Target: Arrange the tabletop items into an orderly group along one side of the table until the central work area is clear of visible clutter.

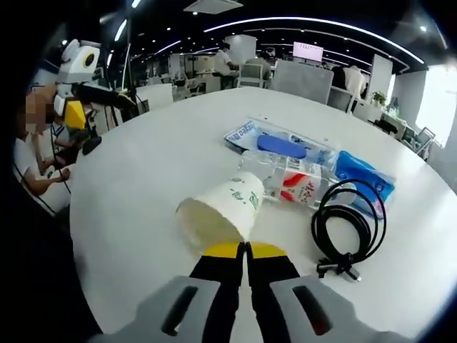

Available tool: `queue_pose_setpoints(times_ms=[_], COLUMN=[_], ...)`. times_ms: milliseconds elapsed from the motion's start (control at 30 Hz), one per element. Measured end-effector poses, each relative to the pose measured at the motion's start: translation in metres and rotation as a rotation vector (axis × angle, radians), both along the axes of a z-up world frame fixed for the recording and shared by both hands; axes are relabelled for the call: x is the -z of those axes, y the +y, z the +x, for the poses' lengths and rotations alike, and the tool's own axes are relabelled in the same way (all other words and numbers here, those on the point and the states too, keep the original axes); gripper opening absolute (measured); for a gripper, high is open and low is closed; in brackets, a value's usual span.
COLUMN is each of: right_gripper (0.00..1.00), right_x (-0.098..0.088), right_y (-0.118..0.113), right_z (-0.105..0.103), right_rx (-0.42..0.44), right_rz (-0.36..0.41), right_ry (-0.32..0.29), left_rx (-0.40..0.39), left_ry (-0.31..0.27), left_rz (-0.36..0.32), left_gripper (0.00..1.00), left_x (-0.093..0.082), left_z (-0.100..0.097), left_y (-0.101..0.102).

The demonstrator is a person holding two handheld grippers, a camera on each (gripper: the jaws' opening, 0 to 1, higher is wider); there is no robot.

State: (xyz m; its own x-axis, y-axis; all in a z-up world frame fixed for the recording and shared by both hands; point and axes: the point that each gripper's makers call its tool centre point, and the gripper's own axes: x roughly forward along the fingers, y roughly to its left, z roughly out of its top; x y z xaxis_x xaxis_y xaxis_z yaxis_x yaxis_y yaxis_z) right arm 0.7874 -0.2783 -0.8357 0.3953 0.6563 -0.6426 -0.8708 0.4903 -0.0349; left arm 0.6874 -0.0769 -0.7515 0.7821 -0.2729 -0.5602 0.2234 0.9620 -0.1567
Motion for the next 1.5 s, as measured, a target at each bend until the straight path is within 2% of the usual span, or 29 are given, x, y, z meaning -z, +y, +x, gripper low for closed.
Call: queue_pose_setpoints(times_ms=[167,333,467,767,1033,1100,1233,1500], right_gripper=[0.00,0.00,0.00,0.00,0.00,0.00,0.00,0.00], right_x=[-0.008,-0.024,-0.037,-0.048,-0.057,-0.057,-0.061,-0.062], right_y=[0.001,0.009,0.019,0.039,0.052,0.056,0.060,0.066], right_z=[-0.003,-0.007,-0.013,-0.021,-0.027,-0.028,-0.033,-0.041], right_rx=[0.009,0.004,-0.010,-0.011,-0.030,-0.035,-0.041,-0.051], right_rz=[0.024,0.047,0.055,0.056,0.064,0.058,0.056,0.049], right_ry=[0.001,0.000,0.005,0.085,0.148,0.164,0.191,0.244], left_rx=[0.013,0.039,0.071,0.154,0.250,0.297,0.343,0.411], left_ry=[-0.002,-0.038,-0.060,-0.103,-0.164,-0.188,-0.192,-0.197], left_rz=[0.012,0.019,0.021,0.022,0.030,0.051,0.093,0.150], left_gripper=[0.96,0.93,0.88,0.79,0.60,0.56,0.45,0.31], left_x=[0.001,-0.003,-0.007,-0.013,-0.024,-0.027,-0.025,-0.018], left_z=[0.000,0.006,0.014,0.031,0.043,0.044,0.044,0.048], left_y=[-0.002,-0.005,-0.016,-0.045,-0.081,-0.092,-0.101,-0.111])
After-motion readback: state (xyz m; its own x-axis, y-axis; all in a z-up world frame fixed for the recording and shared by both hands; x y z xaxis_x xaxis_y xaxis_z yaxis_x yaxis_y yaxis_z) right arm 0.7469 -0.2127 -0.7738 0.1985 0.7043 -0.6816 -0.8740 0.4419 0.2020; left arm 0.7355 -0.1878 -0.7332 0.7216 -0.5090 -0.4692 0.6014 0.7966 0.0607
